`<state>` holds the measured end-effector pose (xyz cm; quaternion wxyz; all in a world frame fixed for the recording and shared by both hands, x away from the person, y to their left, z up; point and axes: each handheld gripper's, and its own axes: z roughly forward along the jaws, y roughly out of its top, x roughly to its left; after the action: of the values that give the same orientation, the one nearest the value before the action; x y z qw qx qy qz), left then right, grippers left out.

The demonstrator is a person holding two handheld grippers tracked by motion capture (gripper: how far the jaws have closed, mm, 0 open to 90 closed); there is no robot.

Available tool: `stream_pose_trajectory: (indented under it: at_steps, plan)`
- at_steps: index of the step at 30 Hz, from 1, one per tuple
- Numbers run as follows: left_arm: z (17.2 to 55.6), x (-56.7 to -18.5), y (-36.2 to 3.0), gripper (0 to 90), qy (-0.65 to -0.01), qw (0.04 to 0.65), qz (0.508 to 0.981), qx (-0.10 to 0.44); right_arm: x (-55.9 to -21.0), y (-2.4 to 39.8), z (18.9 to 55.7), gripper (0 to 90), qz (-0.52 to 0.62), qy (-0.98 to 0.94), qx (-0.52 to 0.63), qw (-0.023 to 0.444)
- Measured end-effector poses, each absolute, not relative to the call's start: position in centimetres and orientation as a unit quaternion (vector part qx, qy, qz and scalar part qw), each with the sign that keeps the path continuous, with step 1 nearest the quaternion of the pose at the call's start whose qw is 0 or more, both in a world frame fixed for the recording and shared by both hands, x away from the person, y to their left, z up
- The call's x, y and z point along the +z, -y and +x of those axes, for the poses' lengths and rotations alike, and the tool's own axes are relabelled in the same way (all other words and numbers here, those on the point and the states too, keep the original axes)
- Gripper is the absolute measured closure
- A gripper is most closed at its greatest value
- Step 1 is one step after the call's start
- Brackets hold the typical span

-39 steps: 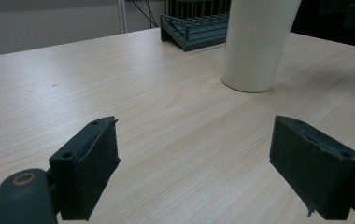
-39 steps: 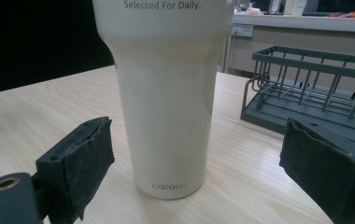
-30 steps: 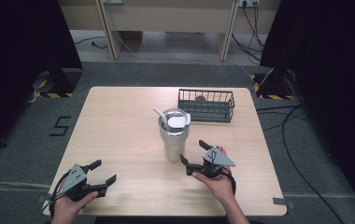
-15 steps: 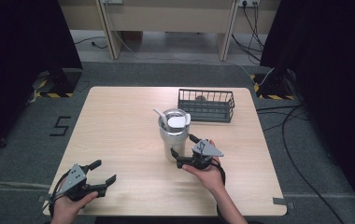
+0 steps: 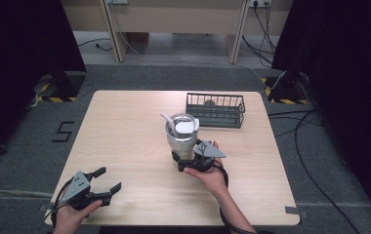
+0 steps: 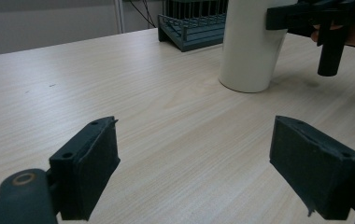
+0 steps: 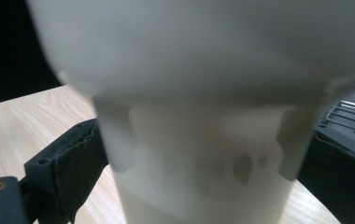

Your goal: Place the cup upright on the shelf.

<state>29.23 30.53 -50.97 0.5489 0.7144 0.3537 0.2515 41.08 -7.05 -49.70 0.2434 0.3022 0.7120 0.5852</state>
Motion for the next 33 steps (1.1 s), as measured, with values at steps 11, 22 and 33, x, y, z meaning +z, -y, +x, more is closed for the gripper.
stream_pose_trajectory:
  at_steps: [11,22,33]
  plan:
    - [29.3,-51.0,-30.7,14.9,-0.354,0.551,0.714,0.249,-50.3,6.1,41.9,9.9,0.299,-0.701,0.591,0.264]
    - [29.4,-51.0,-30.7,15.4,-0.353,0.552,0.714,0.247,-49.7,6.1,42.0,10.4,0.293,-0.716,0.574,0.268]
    - [29.4,-51.0,-30.7,15.7,-0.354,0.553,0.713,0.246,-47.3,7.3,42.3,10.5,0.306,-0.703,0.575,0.286]
